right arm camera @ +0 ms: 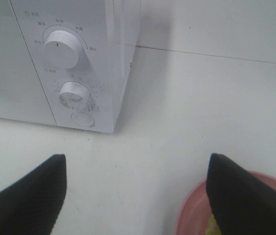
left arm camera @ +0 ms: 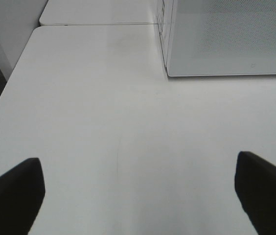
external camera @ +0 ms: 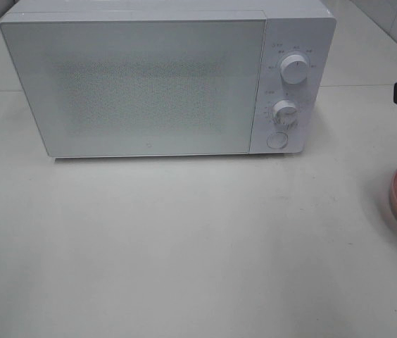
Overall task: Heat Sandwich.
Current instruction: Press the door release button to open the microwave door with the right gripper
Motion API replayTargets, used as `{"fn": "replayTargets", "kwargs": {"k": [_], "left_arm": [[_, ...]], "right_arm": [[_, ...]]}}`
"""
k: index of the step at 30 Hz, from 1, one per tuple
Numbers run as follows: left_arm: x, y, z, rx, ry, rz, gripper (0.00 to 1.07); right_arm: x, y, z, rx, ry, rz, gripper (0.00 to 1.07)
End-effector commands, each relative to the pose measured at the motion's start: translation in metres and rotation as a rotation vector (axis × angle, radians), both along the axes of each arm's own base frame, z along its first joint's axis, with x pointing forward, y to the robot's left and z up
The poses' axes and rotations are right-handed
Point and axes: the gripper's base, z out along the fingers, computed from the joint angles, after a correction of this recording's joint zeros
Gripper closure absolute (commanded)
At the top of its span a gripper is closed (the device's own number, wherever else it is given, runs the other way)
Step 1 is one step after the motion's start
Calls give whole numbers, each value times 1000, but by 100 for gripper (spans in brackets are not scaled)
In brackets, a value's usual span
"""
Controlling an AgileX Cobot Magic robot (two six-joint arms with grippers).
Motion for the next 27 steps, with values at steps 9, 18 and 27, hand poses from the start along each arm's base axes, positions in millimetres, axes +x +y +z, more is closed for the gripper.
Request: {"fn": "replayTargets", "kwargs": {"k": [9, 18, 27], "left_arm": [[-4, -1, 0, -4, -32, -4, 5], [-4, -1, 0, -4, -32, -4, 5], [-4, -1, 0, -4, -32, -4, 5]], "right_arm": [[15, 5, -30, 74, -261, 26, 31], [12, 0, -50, 89, -361, -30, 31], [0, -8, -63, 138, -390, -119, 31]]}}
